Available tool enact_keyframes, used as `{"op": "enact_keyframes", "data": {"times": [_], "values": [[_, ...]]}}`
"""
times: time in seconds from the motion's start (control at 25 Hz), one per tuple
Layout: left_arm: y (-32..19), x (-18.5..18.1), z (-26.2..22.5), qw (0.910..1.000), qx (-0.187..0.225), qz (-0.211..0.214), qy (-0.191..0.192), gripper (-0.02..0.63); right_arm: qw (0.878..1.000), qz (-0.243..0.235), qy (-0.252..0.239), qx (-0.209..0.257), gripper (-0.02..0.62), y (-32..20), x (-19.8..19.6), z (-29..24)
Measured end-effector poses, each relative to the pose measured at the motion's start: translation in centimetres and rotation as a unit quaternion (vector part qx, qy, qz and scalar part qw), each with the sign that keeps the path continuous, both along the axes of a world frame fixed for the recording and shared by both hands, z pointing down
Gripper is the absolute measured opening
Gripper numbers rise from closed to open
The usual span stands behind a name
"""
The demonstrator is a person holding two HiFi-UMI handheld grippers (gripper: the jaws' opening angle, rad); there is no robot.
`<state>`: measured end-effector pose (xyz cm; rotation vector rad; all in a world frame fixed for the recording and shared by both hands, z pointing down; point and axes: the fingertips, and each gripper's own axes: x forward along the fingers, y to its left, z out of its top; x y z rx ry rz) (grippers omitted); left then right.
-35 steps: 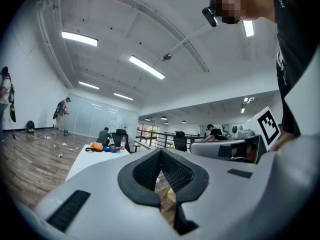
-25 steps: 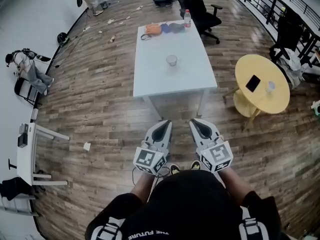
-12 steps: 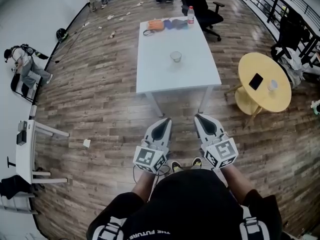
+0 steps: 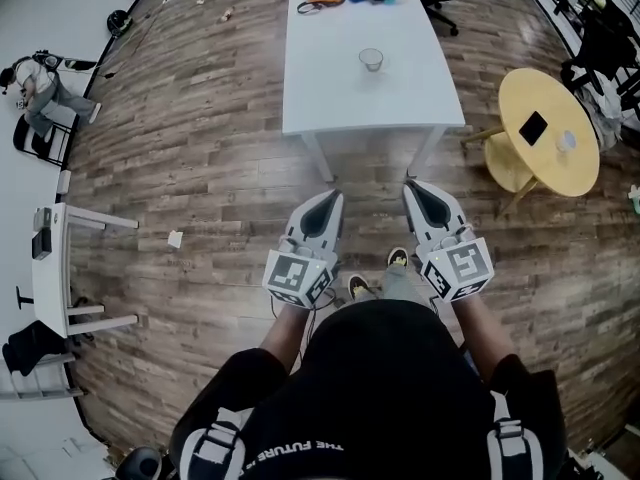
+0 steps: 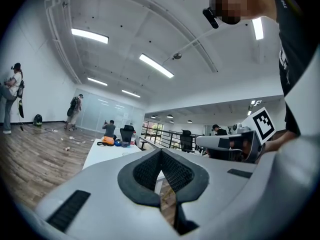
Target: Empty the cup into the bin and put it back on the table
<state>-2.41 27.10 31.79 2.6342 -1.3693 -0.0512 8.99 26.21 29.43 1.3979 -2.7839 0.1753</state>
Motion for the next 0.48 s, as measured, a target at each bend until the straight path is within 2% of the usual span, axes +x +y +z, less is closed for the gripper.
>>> {"op": "enact_keyframes", "data": {"times": [0.28,0.48], "values": [[-3.9,1.4,2.0,0.9999,-0.012,0.005,-0.009,0.021,1.000,0.008,-0.004,-0.011,0.017,-3.9,1.8,2.0],[-10.6,2.5,3.5,0.9996,-0.021,0.001,-0.017,0.021,1.000,0.001,0.000,-0.022,0.017,-10.7,2.8,4.1]]}}
